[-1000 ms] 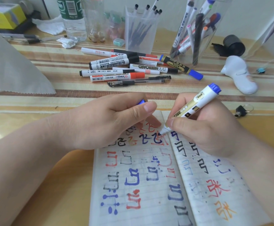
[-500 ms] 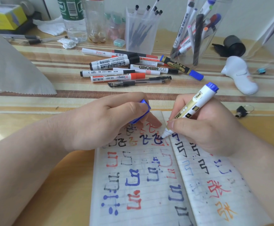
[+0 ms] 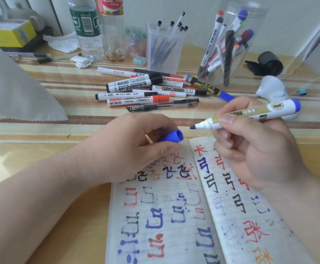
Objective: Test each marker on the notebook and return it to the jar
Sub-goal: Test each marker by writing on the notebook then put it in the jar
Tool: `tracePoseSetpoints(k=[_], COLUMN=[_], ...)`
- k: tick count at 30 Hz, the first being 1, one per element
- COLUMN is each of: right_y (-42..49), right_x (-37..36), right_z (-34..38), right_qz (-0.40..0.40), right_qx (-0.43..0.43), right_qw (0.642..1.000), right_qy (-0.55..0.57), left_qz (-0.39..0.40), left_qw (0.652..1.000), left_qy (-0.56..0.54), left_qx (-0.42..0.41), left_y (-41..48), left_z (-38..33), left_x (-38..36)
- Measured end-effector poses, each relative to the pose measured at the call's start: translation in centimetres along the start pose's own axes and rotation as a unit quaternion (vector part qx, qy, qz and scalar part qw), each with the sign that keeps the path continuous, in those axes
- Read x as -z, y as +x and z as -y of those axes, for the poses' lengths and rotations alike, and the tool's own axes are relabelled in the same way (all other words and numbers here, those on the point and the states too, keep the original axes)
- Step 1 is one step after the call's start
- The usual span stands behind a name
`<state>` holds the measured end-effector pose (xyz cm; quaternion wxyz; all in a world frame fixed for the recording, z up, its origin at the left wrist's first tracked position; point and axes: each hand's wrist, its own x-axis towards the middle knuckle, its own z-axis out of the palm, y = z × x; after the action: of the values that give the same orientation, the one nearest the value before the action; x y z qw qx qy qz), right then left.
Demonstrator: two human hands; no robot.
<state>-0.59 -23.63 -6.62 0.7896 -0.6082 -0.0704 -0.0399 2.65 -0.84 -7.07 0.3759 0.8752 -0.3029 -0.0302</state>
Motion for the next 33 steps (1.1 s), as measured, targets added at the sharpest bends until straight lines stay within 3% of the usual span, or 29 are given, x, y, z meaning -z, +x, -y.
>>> tracePoseSetpoints(k=[10,15,18,20,23,26,28,30,33], right_y=[-0.2,-0.3,-0.1,0.2,0.2,-0.3,-0.6,-0.8,-0.9], right_x=[0.1,0.1,0.4,0.7,1.1,0.9,0.7,0.5,-0.2], right_z=[-0.3,-0.7,-0.3,0.0,0.5,0.3,0.1,-0.1,0.0], right_qz=[0.058,0.129,0.138,0.086,0.024,0.095,0.125,0.131,0.118], right_qx=[-0.009,-0.044,-0.071,-0.07,-0.038,-0.017,-0.007,0.0,-0.013], right_qw=[0.997,0.983,0.985,0.994,0.999,0.993,0.988,0.986,0.99], right_qy=[-0.046,-0.124,-0.078,-0.018,-0.028,-0.068,-0.087,-0.101,-0.078], left_qz=[0.013,-0.036,-0.06,-0.064,-0.07,-0.059,-0.029,-0.006,-0.013], left_qw=[1.0,0.997,0.996,0.995,0.991,0.976,0.946,0.919,0.905], left_qy=[0.017,0.005,-0.018,-0.058,-0.108,-0.206,-0.322,-0.395,-0.426], left_qx=[-0.019,-0.061,-0.056,-0.04,-0.041,-0.039,-0.014,0.013,0.024], left_y=[0.0,-0.1,0.0,0.1,0.0,0.0,0.0,0.1,0.2], left_z=[0.2,0.4,0.8,1.1,1.1,0.8,0.8,0.8,0.4], left_x=[-0.2,-0.7,-0.8,-0.8,-0.8,-0.7,-0.6,-0.5,-0.6])
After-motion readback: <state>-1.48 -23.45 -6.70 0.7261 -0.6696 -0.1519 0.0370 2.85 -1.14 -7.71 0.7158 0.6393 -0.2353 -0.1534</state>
